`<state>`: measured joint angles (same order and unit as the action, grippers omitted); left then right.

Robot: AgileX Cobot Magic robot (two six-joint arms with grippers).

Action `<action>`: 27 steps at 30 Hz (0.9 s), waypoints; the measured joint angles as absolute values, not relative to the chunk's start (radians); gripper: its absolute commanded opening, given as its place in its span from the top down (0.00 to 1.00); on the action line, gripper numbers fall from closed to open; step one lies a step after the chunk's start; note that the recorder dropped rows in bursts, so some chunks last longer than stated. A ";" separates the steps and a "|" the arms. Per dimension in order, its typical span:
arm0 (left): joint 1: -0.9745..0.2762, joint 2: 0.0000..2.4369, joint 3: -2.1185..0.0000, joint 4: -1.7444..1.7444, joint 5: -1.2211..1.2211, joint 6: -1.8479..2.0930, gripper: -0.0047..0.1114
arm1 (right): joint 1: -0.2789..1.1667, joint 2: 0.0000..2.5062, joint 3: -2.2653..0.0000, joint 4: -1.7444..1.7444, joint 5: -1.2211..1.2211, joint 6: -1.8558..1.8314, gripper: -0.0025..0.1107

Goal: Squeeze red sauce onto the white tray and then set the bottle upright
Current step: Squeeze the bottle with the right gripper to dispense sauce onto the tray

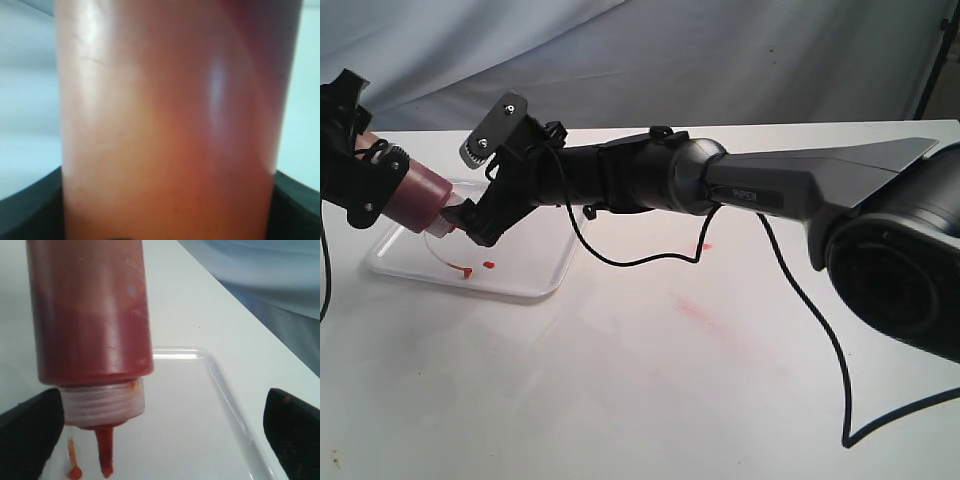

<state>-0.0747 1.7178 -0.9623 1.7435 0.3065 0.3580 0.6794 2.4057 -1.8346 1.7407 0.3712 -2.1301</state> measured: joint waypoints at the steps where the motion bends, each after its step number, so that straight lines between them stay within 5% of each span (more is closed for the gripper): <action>1: -0.075 1.718 -0.962 1.744 0.306 0.358 0.96 | 0.679 2.406 -1.835 1.741 0.384 -2.132 0.05; 19: -0.075 1.718 -0.962 1.744 0.255 0.409 0.96 | 0.679 2.414 -1.854 1.741 0.512 -2.130 0.05; 27: -0.075 1.718 -0.962 1.744 0.235 0.432 0.96 | 0.677 2.545 -2.065 1.668 0.590 -1.951 0.05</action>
